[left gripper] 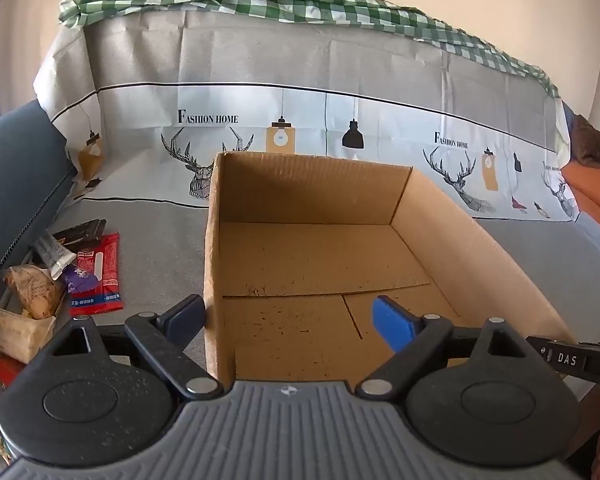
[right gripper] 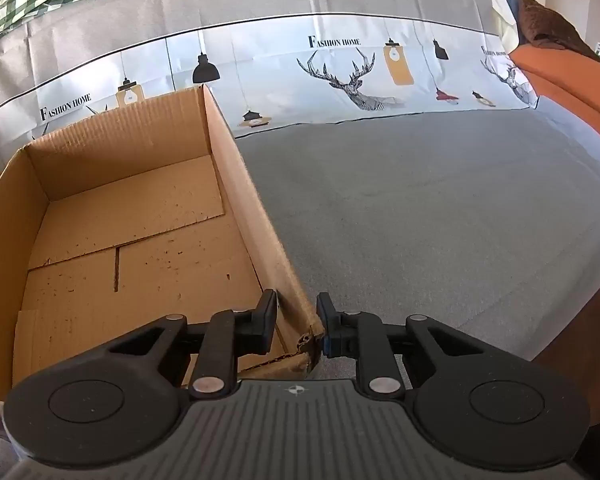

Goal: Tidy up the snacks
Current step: 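Move both tools from the cardboard box toward the snack pile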

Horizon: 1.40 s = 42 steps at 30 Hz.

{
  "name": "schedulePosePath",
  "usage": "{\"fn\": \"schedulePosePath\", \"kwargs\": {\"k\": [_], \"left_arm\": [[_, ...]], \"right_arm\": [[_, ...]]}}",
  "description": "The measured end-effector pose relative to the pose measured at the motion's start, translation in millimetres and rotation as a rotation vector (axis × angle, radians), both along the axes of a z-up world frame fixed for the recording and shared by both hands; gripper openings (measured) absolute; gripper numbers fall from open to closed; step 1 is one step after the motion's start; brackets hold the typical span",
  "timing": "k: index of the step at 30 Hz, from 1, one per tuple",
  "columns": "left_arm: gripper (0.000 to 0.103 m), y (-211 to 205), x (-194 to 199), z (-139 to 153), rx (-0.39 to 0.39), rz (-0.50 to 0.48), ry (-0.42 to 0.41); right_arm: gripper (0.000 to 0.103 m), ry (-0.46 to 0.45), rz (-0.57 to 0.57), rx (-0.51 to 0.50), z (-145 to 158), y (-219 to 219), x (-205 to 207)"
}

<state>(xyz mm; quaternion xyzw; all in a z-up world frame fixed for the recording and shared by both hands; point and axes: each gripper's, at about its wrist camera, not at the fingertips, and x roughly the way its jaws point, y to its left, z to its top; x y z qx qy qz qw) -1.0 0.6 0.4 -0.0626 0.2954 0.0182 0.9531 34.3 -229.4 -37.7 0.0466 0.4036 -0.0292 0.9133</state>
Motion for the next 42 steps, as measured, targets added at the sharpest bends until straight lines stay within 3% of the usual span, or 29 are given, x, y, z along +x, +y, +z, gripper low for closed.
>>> {"fn": "schedulePosePath", "kwargs": {"k": [2,6,8,17,27,34,42], "left_arm": [[0.094,0,-4,2,-0.012,-0.009,-0.016],[0.096,-6,-7,12,-0.011,-0.041,-0.039],[0.099,-6,-10,8,-0.023,-0.063,-0.047],[0.101,-14,-19,19,-0.070,-0.093,-0.013],[0.102,-16,-31,24,-0.097,-0.120,-0.104],[0.102,-19,-34,26,-0.068,-0.151,-0.075],[0.102,-9,-34,27,-0.143,-0.150,-0.058]], "right_arm": [[0.026,-0.017,0.007,-0.012,3,3,-1],[0.043,-0.073,0.018,-0.063,10,8,-6],[0.046,-0.089,0.023,-0.078,12,9,-8],[0.069,-0.133,0.058,-0.106,22,19,-15],[0.071,-0.174,0.104,-0.116,28,39,-22],[0.075,-0.187,0.097,-0.111,30,43,-27],[0.077,-0.209,0.115,-0.123,33,51,-35]]}}
